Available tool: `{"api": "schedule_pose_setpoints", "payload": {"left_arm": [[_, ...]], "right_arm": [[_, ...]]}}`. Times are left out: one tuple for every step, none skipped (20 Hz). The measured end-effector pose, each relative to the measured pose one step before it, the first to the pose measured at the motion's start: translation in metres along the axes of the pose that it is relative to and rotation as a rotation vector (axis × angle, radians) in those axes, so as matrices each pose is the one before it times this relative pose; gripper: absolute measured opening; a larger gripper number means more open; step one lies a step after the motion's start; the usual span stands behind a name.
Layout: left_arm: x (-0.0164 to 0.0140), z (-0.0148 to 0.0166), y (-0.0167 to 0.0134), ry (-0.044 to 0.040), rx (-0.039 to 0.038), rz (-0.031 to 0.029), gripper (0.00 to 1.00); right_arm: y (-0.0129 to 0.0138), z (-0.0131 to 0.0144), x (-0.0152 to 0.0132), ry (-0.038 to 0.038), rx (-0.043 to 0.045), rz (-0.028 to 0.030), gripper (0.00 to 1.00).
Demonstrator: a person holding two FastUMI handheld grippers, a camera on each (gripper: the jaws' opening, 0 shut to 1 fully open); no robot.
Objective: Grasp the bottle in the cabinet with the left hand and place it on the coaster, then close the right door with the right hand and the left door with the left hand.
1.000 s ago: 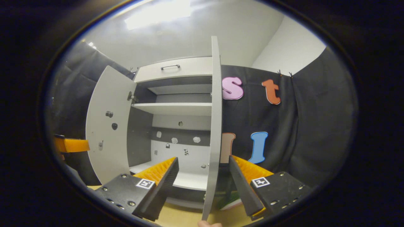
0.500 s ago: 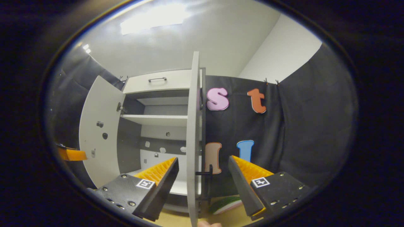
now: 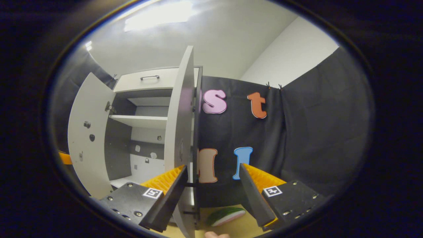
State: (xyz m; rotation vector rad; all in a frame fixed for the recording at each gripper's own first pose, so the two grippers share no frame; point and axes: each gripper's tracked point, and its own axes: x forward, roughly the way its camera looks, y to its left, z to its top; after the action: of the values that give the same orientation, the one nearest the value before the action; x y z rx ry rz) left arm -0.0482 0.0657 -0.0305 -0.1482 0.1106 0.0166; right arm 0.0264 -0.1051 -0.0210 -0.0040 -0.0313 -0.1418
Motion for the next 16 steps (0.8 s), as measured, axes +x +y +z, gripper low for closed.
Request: {"api": "schedule_pose_setpoints", "payload": {"left_arm": [[-0.00006, 0.00025, 0.0008, -0.00089, -0.00241, 0.00199, 0.91], [-0.00013, 0.00005, -0.00037, 0.00222, -0.00226, 0.00206, 0.92], [-0.00269, 0.00017, 0.00063, 0.00344, 0.00098, 0.00377, 0.92], [-0.00252, 0.00196, 0.00148, -0.00399, 0.00395, 0.00652, 0.92], [-0.00168, 0.00312, 0.00313, -0.0072, 0.00565, 0.00998, 0.89], [-0.00189, 0.00333, 0.00468, -0.00787, 0.00504, 0.0137, 0.92], [-0.0001, 0.00117, 0.00691, -0.00594, 0.00541, 0.01714, 0.91], [-0.00012, 0.00131, 0.00744, -0.00461, 0.00557, 0.01994, 0.91], [-0.0003, 0.00142, 0.00935, -0.00475, 0.00577, 0.02331, 0.92], [-0.00148, 0.0021, 0.00993, -0.00496, 0.0056, 0.02322, 0.92], [0.00257, 0.00043, 0.00897, -0.00374, 0.00464, 0.02428, 0.91], [0.00098, 0.00098, 0.01046, -0.00116, 0.004, 0.02467, 0.91], [-0.00211, -0.00017, 0.01042, 0.00165, 0.00483, 0.02301, 0.91], [-0.00154, 0.00088, 0.01074, -0.00094, 0.00759, 0.02104, 0.91], [-0.00125, 0.00062, 0.01063, -0.00075, 0.00907, 0.0232, 0.92], [0.0012, 0.00024, 0.01015, 0.00024, 0.00833, 0.02315, 0.91]], "right_arm": [[0.00552, -0.0022, 0.00146, 0.01781, 0.02893, 0.02724, 0.95], [0.00558, -0.00185, 0.001, 0.0161, 0.0245, 0.02647, 0.92], [0.0057, -0.00156, 0.0015, 0.009, 0.01581, 0.01988, 0.93], [0.00652, -0.00065, 0.00165, 0.00503, 0.00766, 0.01634, 0.95], [0.00809, -0.00078, 0.00158, 0.00098, 0.00178, 0.01541, 0.95], [0.00762, -0.00106, 0.00076, 0.00068, 0.00087, 0.01473, 0.95], [0.00841, -0.00112, 0.00157, 0.00002, -0.00066, 0.0161, 0.95], [0.0092, -0.00092, 0.00175, 0.00179, -0.00284, 0.01825, 0.95], [0.00974, -0.00108, 0.00336, 0.00039, -0.00234, 0.01913, 0.95], [0.00874, -0.00156, 0.00408, 0.00207, -0.00066, 0.0174, 0.95], [0.0082, -0.00129, 0.00357, -0.00031, 0.00123, 0.01611, 0.95], [0.00838, -0.00191, 0.00336, -0.00069, 0.00226, 0.01353, 0.95], [0.00742, -0.00123, 0.00457, -0.00006, 0.00354, 0.00972, 0.95], [0.00684, -0.00242, 0.00413, 0.00385, 0.00253, 0.0083, 0.95], [0.00751, -0.0003, 0.00392, 0.00158, -0.00031, 0.00896, 0.95], [0.00884, 0.00049, 0.00373, -0.00271, -0.00063, 0.01298, 0.95]]}}
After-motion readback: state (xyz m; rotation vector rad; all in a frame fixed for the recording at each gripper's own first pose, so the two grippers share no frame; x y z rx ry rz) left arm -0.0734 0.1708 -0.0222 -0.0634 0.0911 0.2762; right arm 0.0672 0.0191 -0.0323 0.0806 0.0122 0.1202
